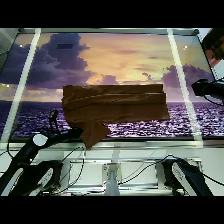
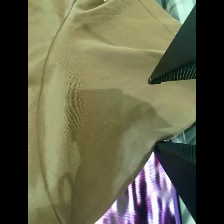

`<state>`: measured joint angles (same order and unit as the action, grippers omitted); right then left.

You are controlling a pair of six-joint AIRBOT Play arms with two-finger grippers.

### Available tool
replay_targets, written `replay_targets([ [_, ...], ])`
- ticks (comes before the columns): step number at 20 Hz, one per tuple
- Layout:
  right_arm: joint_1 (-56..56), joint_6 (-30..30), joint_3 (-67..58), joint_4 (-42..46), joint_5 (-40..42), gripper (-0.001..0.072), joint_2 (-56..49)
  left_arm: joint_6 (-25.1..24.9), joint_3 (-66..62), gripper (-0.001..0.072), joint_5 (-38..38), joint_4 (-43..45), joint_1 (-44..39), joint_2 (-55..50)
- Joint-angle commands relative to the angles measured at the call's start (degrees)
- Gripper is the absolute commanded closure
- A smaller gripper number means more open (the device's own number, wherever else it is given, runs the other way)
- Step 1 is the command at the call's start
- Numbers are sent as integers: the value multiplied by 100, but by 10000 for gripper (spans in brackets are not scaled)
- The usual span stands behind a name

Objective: Fold the clothes and pants, and hang the long-sleeved shirts on hangers.

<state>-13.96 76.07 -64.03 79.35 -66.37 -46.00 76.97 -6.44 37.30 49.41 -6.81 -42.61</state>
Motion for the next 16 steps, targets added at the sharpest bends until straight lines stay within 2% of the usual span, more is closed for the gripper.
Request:
replay_targets([
  [1,4,2,0,-2,4,233,4,-11,4,244,-422,85,-35,-68],
  [2,4,2,0,-2,2,233,4,-13,4,346,-420,85,-35,-68],
  [3,4,2,0,-2,-4,233,4,-13,4,484,-413,83,-35,-68],
  [4,4,2,0,2,-15,234,4,-11,4,560,-417,83,-35,-68],
  [5,4,2,0,28,-31,234,0,-11,2,673,-415,79,-35,-63],
  [7,4,2,24,125,-149,235,-44,-175,-70,690,-385,-44,-35,-22],
  [8,4,15,59,153,-249,259,-81,-304,-203,691,-304,-35,-35,28],
  [12,2,151,638,151,-299,272,-94,-378,-1189,691,181,4,-35,186],
  [16,2,457,1862,46,188,272,-94,-376,-2135,691,413,2,-35,284],
])
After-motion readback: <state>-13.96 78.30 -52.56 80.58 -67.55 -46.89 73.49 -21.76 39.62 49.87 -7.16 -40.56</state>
